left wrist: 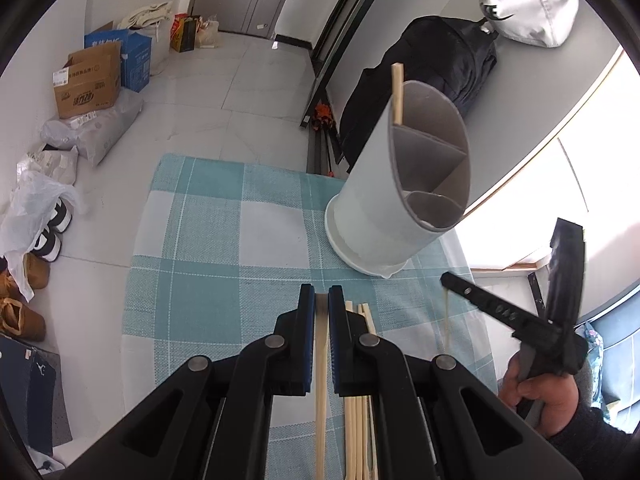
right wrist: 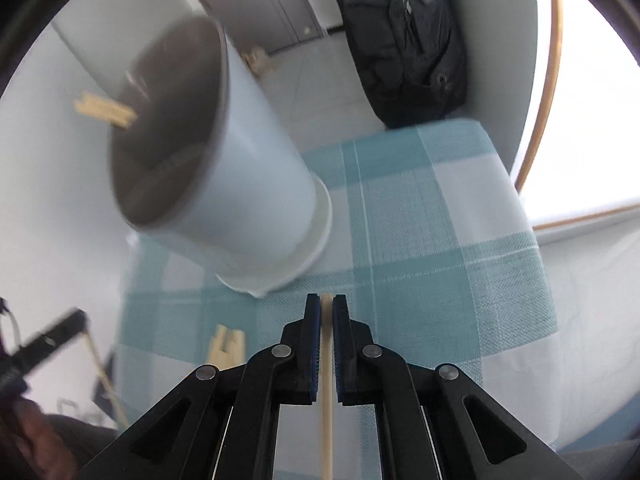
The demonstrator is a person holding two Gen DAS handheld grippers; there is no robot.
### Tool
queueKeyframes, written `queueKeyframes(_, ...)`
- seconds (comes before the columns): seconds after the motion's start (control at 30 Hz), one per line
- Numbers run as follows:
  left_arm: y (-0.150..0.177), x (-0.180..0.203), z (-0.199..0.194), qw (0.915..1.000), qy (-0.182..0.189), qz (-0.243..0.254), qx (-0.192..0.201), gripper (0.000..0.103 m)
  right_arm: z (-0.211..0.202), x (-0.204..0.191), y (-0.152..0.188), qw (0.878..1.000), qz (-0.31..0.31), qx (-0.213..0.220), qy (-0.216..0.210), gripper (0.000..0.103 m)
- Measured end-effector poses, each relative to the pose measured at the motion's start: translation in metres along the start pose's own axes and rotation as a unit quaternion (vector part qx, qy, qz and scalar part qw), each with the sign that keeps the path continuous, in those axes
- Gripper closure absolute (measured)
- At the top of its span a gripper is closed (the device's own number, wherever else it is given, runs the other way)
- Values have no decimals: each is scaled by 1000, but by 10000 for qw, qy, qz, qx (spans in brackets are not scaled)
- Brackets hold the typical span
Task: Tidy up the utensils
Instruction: 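Raise both held chopsticks up over the white holder with both tools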
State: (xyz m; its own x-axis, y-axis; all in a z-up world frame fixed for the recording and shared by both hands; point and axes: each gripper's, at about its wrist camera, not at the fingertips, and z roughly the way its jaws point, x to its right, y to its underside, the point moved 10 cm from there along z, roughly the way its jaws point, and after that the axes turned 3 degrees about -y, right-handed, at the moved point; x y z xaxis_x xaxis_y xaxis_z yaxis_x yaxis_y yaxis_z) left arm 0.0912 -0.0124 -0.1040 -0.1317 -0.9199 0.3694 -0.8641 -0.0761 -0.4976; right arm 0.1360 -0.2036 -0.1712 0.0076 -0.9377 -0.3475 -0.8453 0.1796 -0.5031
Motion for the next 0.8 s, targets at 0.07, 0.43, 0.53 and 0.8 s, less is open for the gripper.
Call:
queueKeyframes(0.07, -3, 7, -7, 9999, -2, 129, 108, 100, -17, -16, -8, 9987, -175, 405, -252, 98)
queueKeyframes(0.43, -21, 43, -34, 9974, 101, 553, 462, 101, -77, -74, -41, 9790, -858, 1638, -860, 98)
queueKeyframes(0.53, -29, 53, -41, 9964, 142, 647, 533, 101, -95, -85, -48, 9728, -909, 1904, -957, 98)
queueKeyframes(0.8, -52, 78, -61, 9938, 158, 851, 701, 101, -122, -103, -86, 9588, -944, 2402, -1188, 98)
